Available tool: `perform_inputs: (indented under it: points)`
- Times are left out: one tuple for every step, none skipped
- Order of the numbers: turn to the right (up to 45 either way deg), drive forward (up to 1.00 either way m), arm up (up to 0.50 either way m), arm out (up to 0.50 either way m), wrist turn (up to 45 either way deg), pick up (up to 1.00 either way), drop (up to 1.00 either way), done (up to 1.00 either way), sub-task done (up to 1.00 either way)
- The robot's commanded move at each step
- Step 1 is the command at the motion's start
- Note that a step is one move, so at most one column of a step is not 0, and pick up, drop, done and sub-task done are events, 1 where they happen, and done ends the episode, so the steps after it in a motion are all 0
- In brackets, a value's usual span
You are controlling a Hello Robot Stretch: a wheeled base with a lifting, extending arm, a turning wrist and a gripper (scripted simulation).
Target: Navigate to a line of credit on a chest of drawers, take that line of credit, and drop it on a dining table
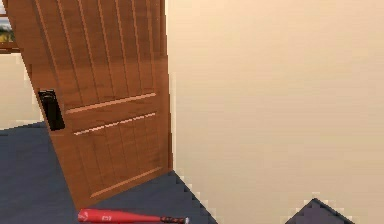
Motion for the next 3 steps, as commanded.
perform_inputs:
  points:
    - [0.0,0.0,0.38,0.0,0.0,0.0,0.0,0.0,0.0]
    - [0.0,0.0,0.0,0.22,0.0,0.0,0.0,0.0,0.0]
    - [0.0,0.0,0.0,0.0,45.0,0.0,0.0,0.0,0.0]
